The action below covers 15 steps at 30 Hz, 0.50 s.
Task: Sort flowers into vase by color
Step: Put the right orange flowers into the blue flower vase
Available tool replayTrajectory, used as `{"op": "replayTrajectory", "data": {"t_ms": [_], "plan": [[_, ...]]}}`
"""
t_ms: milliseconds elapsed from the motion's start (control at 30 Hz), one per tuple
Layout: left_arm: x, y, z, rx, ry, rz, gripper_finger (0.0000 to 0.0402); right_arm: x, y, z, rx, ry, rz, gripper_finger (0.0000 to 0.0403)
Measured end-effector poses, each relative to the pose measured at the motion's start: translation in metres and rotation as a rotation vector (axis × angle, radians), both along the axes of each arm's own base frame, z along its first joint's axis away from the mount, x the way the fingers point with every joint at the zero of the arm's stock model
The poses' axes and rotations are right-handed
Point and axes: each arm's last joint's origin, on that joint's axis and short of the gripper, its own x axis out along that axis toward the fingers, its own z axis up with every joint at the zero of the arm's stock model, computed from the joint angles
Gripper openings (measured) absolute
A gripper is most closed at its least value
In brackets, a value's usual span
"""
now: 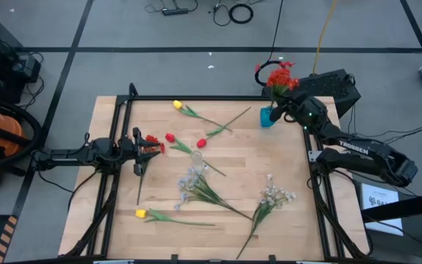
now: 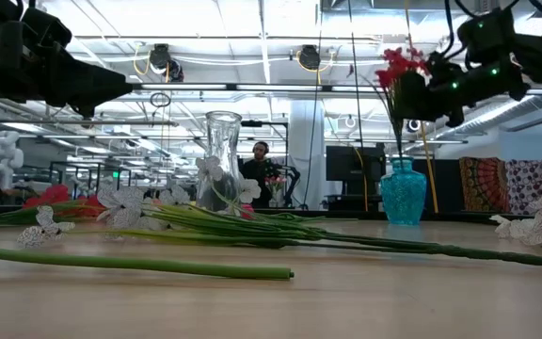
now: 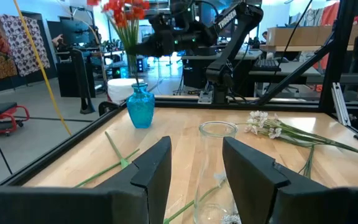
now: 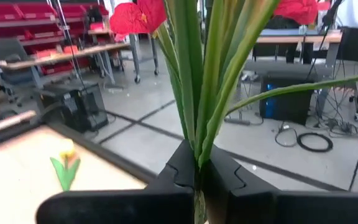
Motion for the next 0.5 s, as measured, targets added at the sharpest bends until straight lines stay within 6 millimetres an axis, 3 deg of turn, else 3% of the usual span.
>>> {"op": "replayTrajectory", "data": {"t_ms": [200, 500], "plan": [[0.0, 0.0, 0.0, 0.0, 0.0, 0.0, 0.015, -0.0008, 0.0009, -0.0093, -0.007, 0.012, 0.003, 0.0008], [0.0, 0.0, 0.0001, 0.0, 0.0, 0.0, 0.015, 0.0002, 0.0023, -0.0132, 0.072, -0.011, 0.045, 0.0064]]}}
